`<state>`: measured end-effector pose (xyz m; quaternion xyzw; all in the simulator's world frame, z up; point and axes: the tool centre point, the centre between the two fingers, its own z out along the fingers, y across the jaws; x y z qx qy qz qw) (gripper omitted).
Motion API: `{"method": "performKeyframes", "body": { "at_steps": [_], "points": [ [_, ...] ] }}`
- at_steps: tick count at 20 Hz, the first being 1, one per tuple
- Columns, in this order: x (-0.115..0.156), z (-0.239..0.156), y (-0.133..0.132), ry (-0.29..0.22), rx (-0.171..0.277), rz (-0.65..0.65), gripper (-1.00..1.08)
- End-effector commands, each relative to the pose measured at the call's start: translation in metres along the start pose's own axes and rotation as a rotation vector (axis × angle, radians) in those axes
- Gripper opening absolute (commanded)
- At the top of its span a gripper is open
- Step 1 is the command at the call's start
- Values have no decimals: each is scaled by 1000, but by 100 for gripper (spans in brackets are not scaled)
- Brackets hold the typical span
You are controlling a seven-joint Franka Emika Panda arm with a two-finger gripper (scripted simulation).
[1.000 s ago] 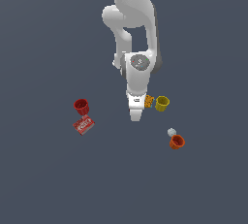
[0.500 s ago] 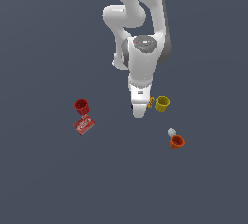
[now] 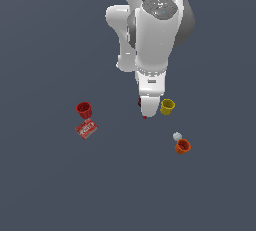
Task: Pick up a designated object from a clutter of objects.
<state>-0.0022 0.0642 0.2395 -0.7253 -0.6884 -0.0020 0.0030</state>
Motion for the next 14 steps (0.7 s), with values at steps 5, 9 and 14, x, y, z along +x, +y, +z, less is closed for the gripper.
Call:
{"method": "performKeyframes", "body": {
  "at_steps": [5, 9, 14],
  "points": [
    [3, -61, 24, -2, 0, 2, -100],
    [5, -94, 38, -3, -1, 3, -100],
    [7, -130, 53, -5, -1, 5, -100]
  ]
}}
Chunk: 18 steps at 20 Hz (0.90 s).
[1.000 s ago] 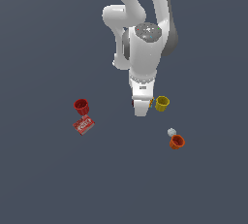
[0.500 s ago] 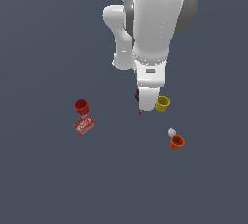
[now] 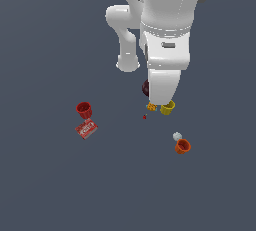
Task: Pick up a designated object from a clutter of objects.
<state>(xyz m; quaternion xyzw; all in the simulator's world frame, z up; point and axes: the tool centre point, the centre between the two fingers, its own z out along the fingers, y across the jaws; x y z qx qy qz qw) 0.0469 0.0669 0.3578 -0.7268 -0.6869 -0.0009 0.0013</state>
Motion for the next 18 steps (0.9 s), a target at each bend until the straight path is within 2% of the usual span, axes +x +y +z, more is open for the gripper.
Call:
{"method": "performKeyframes", "body": {
  "at_steps": [1, 9, 18],
  "points": [
    [1, -18, 8, -1, 0, 1, -100],
    [3, -54, 25, -2, 0, 2, -100],
    [4, -70, 33, -3, -1, 3, -100]
  ]
}}
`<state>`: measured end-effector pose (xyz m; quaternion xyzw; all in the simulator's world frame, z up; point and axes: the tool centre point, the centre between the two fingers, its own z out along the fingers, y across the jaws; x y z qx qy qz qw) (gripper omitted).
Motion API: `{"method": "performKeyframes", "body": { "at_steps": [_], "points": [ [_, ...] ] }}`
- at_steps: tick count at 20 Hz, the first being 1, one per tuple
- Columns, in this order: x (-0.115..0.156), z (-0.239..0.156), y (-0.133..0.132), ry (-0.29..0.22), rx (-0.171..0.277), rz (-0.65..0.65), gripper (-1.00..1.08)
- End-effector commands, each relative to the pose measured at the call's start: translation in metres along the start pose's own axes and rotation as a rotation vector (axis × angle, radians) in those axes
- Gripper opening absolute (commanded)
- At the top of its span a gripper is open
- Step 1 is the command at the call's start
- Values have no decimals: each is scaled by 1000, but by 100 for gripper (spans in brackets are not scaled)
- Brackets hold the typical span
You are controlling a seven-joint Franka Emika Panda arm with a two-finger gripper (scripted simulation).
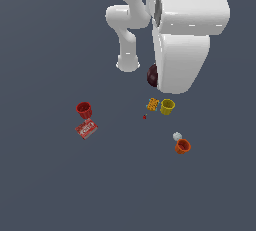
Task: Pick up a designated object from a clutter of objects.
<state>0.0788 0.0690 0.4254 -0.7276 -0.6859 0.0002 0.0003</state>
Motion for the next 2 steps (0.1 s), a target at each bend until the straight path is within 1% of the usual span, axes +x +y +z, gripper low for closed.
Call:
{"method": "performKeyframes", "body": {
  "at_steps": [1, 2],
  "points": [
    [0, -2, 1, 0, -1, 0, -100],
    [0, -3, 1, 0, -1, 0, -100]
  ]
}}
